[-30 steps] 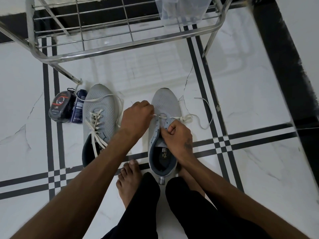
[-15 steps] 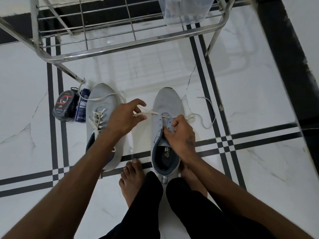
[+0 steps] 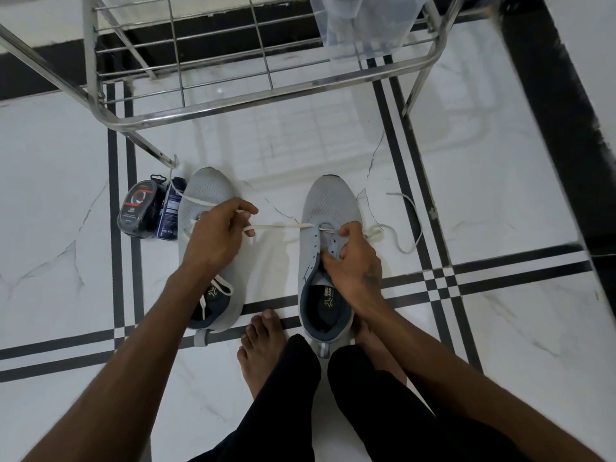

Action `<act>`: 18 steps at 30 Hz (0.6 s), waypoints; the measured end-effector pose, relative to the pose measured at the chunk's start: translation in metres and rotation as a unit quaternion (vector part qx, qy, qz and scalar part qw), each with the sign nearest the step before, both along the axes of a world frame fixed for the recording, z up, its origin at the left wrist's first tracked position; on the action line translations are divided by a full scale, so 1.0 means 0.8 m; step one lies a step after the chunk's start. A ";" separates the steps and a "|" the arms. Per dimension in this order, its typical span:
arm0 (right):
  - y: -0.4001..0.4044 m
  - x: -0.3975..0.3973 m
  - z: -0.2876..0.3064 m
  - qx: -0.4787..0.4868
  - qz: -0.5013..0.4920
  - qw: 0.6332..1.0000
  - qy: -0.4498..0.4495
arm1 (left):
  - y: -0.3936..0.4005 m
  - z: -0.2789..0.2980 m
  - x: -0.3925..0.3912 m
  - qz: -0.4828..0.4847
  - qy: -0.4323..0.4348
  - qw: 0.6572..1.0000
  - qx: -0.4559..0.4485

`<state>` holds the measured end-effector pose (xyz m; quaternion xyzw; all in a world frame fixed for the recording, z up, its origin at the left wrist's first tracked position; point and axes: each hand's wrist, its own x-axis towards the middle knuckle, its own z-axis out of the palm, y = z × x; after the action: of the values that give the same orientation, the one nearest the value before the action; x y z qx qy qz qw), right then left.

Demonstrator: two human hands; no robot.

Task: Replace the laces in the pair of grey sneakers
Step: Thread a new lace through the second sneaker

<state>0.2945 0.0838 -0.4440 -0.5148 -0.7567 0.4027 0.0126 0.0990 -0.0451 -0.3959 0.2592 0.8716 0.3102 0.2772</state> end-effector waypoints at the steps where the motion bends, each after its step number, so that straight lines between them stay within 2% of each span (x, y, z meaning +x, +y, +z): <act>1: 0.000 -0.001 0.001 -0.001 0.002 1.000 0.002 | 0.002 0.002 -0.002 0.002 0.028 0.999 -0.024; 4: 0.001 -0.001 0.005 -0.012 0.008 1.000 0.007 | 0.011 0.007 0.002 -0.051 0.165 0.978 -0.119; 6: 0.002 0.002 0.005 -0.031 -0.002 0.999 0.039 | 0.024 0.008 0.014 -0.128 0.226 0.961 -0.093; 8: 0.008 0.010 0.003 -0.033 -0.034 0.995 0.093 | 0.042 0.006 0.032 -0.198 0.208 0.957 -0.043; 11: 0.023 0.020 0.002 0.060 -0.022 0.993 0.097 | 0.067 -0.013 0.057 -0.253 0.182 0.949 -0.048; 13: 0.033 0.019 0.001 0.100 0.023 0.992 0.069 | 0.078 -0.023 0.064 -0.256 0.183 0.947 -0.066; 18: 0.056 0.013 -0.007 0.129 0.114 0.985 0.027 | 0.088 -0.034 0.062 -0.243 0.221 0.940 -0.096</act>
<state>0.3045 0.1287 -0.4498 -0.4082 -0.8553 0.3147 0.0532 0.1489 0.0254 -0.4230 0.4977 0.8468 0.0835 0.1683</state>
